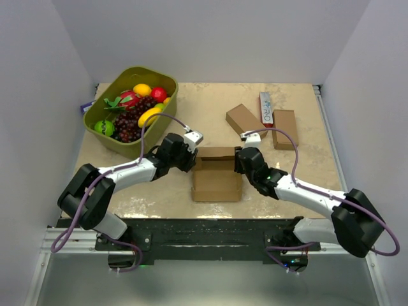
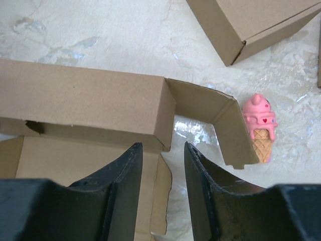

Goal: Fold the paper box

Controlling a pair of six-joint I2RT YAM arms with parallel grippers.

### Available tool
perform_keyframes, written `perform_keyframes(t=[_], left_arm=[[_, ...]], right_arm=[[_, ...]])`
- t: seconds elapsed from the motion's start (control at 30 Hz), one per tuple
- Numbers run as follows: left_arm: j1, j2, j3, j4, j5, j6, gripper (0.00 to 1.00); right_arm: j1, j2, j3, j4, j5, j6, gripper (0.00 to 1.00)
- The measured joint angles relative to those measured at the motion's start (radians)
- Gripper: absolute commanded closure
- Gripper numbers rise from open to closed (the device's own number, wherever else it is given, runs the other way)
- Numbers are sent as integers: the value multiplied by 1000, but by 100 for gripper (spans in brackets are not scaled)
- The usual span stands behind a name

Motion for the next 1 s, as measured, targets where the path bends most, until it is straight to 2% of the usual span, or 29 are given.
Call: perform_keyframes(t=[0.13,0.2,0.3,0.33,0.4,0.63,1.0], left_arm=[[0,0,0,-1,1,0,98],[0,0,0,-1,2,0,98],[0,1,0,-1,3,0,98],[0,1,0,-1,4,0,98],[0,1,0,0,6,0,98],[0,1,-13,33,6,-6,95],[6,-12,-122,243,-11,-114,89]], right_arm=[[0,47,0,48,21,-1,60],[0,69,-3,70,28,-4,64],[0,83,-14,114,39,-14,81],[0,87,-16,122,42,-16,91],[0,102,-17,144,43,-25,100],[2,130,-16,177,47,-45,100],[21,133,-15,171,55,-27,100]])
